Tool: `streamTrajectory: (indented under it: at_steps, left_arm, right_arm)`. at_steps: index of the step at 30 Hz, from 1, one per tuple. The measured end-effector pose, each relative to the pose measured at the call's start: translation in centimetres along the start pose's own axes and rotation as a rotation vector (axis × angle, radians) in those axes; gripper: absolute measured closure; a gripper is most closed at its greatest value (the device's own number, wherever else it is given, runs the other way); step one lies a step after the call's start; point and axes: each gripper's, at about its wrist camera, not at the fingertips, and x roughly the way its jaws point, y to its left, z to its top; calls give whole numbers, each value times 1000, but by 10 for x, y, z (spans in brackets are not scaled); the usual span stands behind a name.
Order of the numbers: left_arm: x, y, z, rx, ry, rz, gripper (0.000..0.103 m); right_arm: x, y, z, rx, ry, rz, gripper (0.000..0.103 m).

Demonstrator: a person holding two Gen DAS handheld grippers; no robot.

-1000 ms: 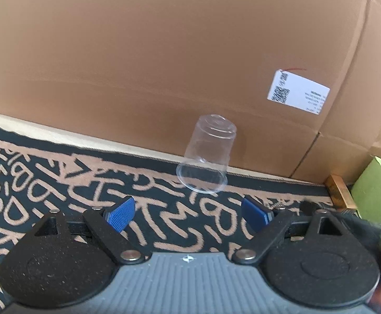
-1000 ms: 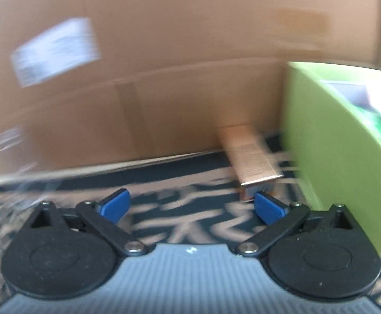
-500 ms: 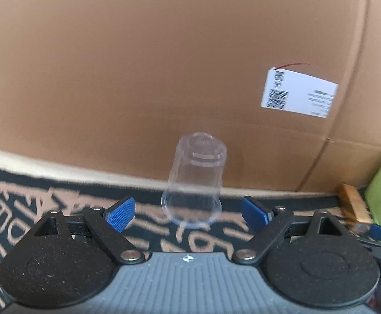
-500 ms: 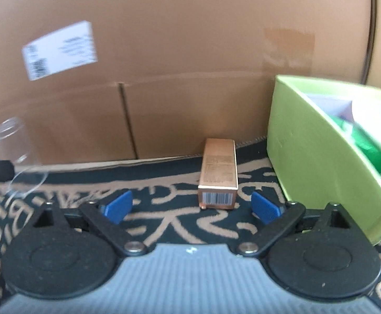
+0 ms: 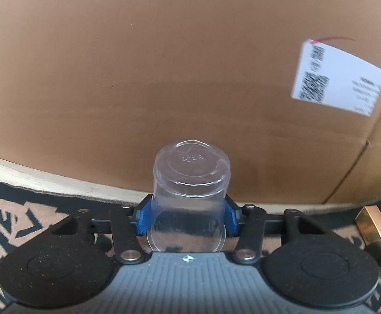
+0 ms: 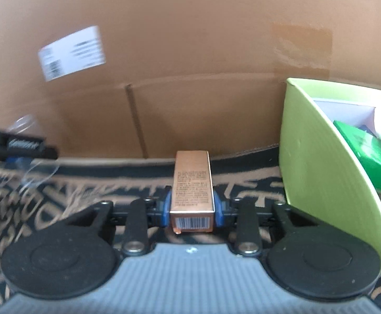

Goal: Organize objects
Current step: 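Grasp the clear plastic cup with the left tool while the right grasps the copper box, then carry cup and copper box into the lime-green box, open both tools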

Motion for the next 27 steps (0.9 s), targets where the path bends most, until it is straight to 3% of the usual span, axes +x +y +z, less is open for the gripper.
streamTrajectory:
  at_steps: [3, 6, 12, 16, 21, 27]
  left_arm:
    - [-19, -4, -12, 42, 13, -44, 49]
    - [-49, -17, -31, 129, 23, -107, 49]
    - [-111, -48, -78, 264, 70, -310, 48]
    - [-135, -61, -99, 284, 77, -393, 42]
    - [-141, -74, -104, 288, 70, -333, 39]
    - [-142, -63, -107, 301, 94, -274, 43]
  right_arm:
    - [-24, -8, -15, -13, 12, 105, 72]
    - [-55, -11, -34, -76, 37, 150, 72]
    - [-112, -2, -62, -148, 76, 182, 72]
    - [-147, -18, -83, -173, 78, 151, 72]
    - [-151, -23, -88, -183, 65, 115, 65]
    - [-140, -17, -85, -213, 47, 116, 65]
